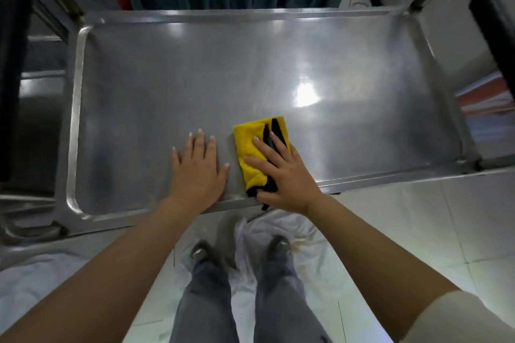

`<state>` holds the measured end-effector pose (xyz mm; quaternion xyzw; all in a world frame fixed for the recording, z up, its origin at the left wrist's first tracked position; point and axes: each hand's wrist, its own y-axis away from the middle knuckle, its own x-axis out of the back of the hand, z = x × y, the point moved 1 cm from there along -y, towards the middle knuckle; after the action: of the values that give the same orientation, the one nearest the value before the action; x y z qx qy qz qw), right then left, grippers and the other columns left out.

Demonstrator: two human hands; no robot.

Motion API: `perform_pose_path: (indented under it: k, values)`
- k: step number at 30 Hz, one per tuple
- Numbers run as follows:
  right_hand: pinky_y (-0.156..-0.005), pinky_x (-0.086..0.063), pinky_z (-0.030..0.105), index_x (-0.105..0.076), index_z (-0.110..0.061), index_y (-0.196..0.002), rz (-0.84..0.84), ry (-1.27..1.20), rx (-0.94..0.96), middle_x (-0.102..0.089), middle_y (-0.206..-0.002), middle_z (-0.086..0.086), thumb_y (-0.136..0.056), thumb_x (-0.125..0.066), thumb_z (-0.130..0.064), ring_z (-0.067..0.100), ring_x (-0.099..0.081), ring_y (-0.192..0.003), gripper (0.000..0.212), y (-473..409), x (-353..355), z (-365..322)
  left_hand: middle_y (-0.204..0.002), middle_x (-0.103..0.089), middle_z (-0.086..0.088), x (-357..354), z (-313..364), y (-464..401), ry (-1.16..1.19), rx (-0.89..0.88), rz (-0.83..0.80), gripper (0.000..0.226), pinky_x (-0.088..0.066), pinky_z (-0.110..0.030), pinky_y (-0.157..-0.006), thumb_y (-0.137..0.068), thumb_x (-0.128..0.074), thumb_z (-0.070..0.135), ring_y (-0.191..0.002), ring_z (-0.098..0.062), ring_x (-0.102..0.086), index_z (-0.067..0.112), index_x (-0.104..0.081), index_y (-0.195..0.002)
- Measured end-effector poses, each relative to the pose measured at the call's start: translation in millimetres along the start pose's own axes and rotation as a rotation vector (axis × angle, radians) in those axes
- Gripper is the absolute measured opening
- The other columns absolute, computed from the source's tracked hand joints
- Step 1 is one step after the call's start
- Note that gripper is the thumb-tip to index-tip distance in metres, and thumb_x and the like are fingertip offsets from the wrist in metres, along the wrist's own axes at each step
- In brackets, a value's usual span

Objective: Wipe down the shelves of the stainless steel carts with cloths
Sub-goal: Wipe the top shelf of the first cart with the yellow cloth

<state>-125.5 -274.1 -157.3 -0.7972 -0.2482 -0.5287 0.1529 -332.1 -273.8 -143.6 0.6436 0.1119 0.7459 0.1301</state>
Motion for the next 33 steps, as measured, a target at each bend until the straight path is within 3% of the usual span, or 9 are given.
perform_pose_path:
  k: [5, 8, 12, 19, 22, 26, 33]
  values:
    - [-0.109, -0.021, 0.060, -0.050, -0.029, -0.136, 0.019, -0.039, -0.116, -0.020, -0.157, -0.003, -0.074, -0.051, -0.052, 0.028, -0.005, -0.147, 0.067, 49, 32, 68, -0.163, 0.001, -0.010, -18, 104, -23, 0.015, -0.013, -0.029, 0.067, -0.005, -0.063, -0.115, -0.099, -0.026, 0.052, -0.149, -0.029, 0.003, 0.018, -0.009, -0.154]
    - [-0.106, -0.027, 0.062, -0.052, -0.025, -0.134, 0.077, -0.079, -0.204, -0.025, -0.155, 0.001, -0.074, -0.060, -0.041, 0.032, -0.009, -0.146, 0.063, 85, 56, 119, -0.161, 0.012, -0.013, -36, 141, -30, 0.021, 0.000, -0.074, 0.080, 0.000, -0.070, -0.110, -0.093, -0.018, 0.066, -0.147, -0.036, 0.014, 0.019, 0.003, -0.154]
    - [-0.112, -0.025, 0.053, -0.052, -0.025, -0.133, 0.134, -0.067, -0.329, -0.024, -0.155, -0.002, -0.074, -0.069, -0.028, 0.033, -0.009, -0.146, 0.061, 130, 86, 189, -0.154, 0.032, -0.017, -56, 153, -34, -0.048, 0.067, -0.106, 0.113, 0.014, -0.071, -0.104, -0.062, 0.008, 0.093, -0.139, -0.040, 0.032, 0.019, 0.032, -0.144]
    - [-0.111, -0.023, 0.060, -0.052, -0.023, -0.133, 0.217, -0.040, -0.543, -0.025, -0.156, 0.002, -0.076, -0.069, -0.024, 0.037, -0.009, -0.145, 0.059, 170, 117, 271, -0.155, 0.030, -0.015, -56, 164, -32, -0.100, 0.084, -0.061, 0.115, 0.012, -0.067, -0.108, -0.060, 0.014, 0.095, -0.142, -0.037, 0.029, 0.020, 0.028, -0.146]
    - [-0.112, -0.022, 0.058, -0.051, -0.025, -0.134, 0.266, -0.036, -0.626, -0.022, -0.157, 0.001, -0.077, -0.071, -0.022, 0.035, -0.005, -0.145, 0.060, 168, 114, 274, -0.154, 0.032, -0.015, -56, 164, -34, -0.124, 0.093, -0.065, 0.115, 0.010, -0.068, -0.108, -0.058, 0.015, 0.095, -0.141, -0.037, 0.029, 0.021, 0.032, -0.144]
    - [-0.115, -0.014, 0.055, -0.053, -0.023, -0.133, 0.290, -0.040, -0.655, -0.021, -0.157, 0.004, -0.078, -0.073, -0.033, 0.040, -0.002, -0.145, 0.059, 152, 105, 252, -0.154, 0.034, -0.014, -58, 161, -39, -0.125, 0.089, -0.077, 0.114, 0.011, -0.068, -0.108, -0.058, 0.012, 0.096, -0.140, -0.036, 0.031, 0.022, 0.034, -0.143]
    - [-0.116, -0.013, 0.054, -0.055, -0.030, -0.128, 0.156, -0.009, -0.495, -0.018, -0.158, 0.001, -0.072, -0.066, -0.063, 0.039, 0.003, -0.145, 0.067, 121, 73, 174, -0.155, 0.030, -0.015, -53, 155, -38, -0.122, 0.039, -0.086, 0.115, 0.011, -0.066, -0.109, -0.060, 0.008, 0.095, -0.142, -0.037, 0.029, 0.022, 0.028, -0.146]
